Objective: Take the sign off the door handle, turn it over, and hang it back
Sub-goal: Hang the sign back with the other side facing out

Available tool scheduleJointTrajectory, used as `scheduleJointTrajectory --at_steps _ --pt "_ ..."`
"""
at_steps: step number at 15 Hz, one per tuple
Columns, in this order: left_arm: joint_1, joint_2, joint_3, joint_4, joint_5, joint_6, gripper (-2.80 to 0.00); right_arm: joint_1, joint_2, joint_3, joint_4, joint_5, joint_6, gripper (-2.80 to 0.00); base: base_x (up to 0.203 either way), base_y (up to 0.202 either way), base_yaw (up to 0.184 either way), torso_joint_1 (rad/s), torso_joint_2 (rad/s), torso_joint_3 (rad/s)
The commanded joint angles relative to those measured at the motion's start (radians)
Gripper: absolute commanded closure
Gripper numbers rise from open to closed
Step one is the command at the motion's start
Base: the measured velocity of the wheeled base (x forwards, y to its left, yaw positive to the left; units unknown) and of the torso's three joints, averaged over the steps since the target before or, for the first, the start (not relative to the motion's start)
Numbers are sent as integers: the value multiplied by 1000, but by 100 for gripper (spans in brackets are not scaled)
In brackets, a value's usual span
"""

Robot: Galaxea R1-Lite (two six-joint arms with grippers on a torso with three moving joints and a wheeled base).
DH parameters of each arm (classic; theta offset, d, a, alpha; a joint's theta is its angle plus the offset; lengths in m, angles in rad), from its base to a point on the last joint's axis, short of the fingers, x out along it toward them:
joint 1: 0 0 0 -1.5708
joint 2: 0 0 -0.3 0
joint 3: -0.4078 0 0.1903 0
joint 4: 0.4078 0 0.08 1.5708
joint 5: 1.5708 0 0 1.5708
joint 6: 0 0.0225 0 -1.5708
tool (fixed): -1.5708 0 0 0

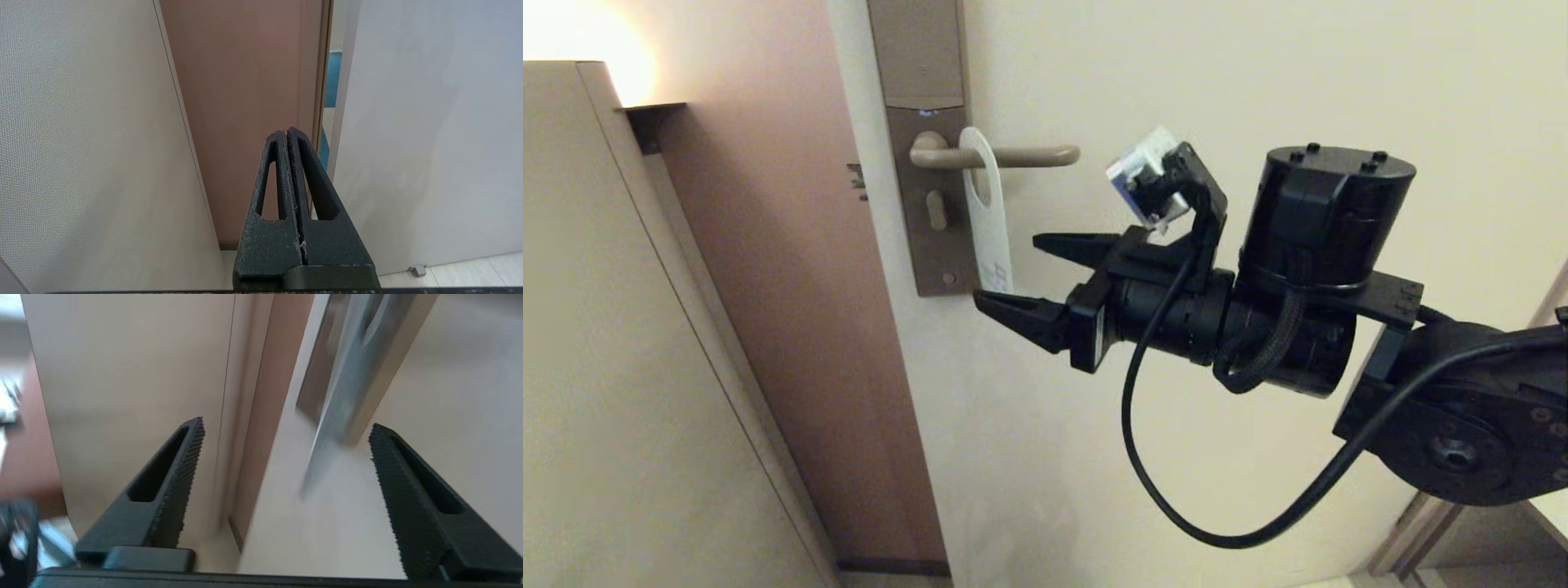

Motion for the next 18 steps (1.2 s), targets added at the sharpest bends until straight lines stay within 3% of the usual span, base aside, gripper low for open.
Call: scheduleJointTrajectory --at_steps 1,17,18 --pt "0 0 0 0 0 1 0 0 31 -58 -4 3 29 -280 0 0 0 0 0 0" --pt "0 0 0 0 0 -1 0 -72 14 -1 0 12 37 -280 0 0 0 0 0 0" --pt "0 0 0 0 0 1 0 -72 14 -1 -2 13 37 0 0 0 0 0 0 0"
